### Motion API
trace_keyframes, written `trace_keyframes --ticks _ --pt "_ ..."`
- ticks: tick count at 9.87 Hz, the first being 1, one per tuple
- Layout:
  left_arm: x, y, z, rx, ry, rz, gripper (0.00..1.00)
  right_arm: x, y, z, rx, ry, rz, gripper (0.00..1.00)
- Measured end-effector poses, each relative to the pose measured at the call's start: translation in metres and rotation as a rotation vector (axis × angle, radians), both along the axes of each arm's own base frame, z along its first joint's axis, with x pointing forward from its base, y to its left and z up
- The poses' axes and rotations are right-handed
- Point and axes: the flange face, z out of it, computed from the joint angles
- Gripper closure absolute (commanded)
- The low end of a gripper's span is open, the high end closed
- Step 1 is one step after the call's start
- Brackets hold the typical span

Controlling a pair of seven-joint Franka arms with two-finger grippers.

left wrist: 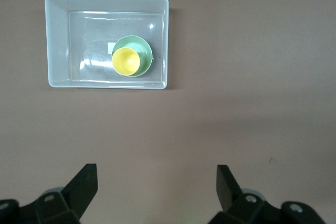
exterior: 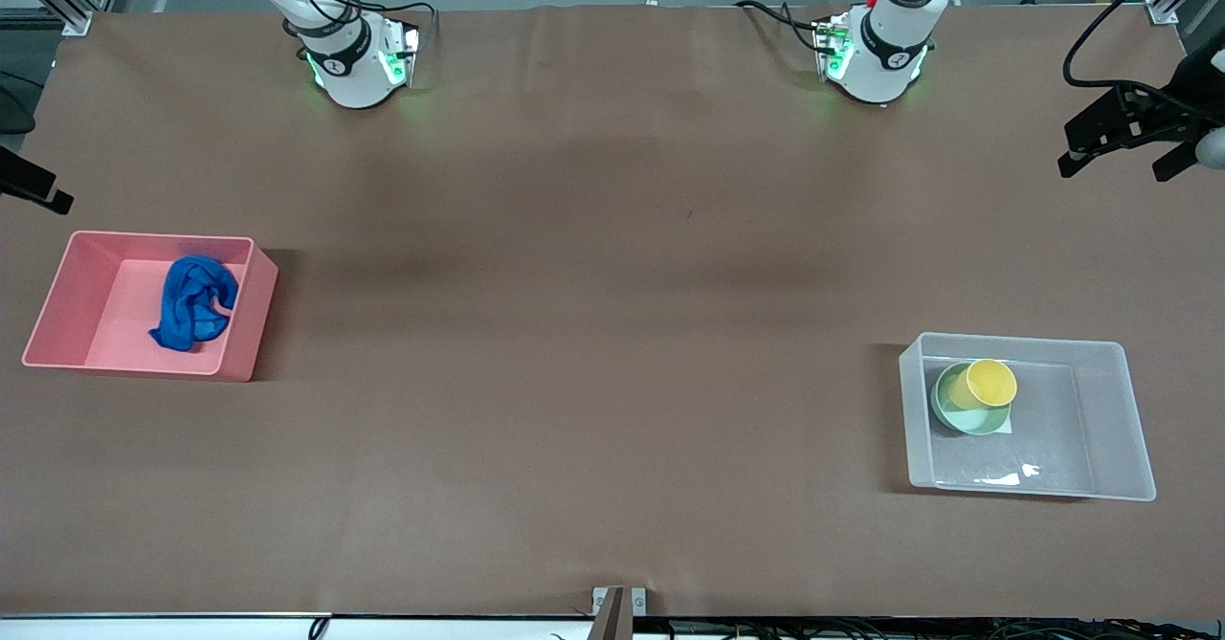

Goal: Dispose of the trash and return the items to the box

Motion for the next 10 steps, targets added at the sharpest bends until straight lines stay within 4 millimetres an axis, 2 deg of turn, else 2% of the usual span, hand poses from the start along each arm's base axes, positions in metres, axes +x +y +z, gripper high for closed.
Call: trace_keyframes --ticks 10 --pt "0.0016 -0.003 -0.0067 0.023 0.018 -0.018 0.0 0.0002 -0.0001 -0.0021 0.001 0.007 0.0 0.0"
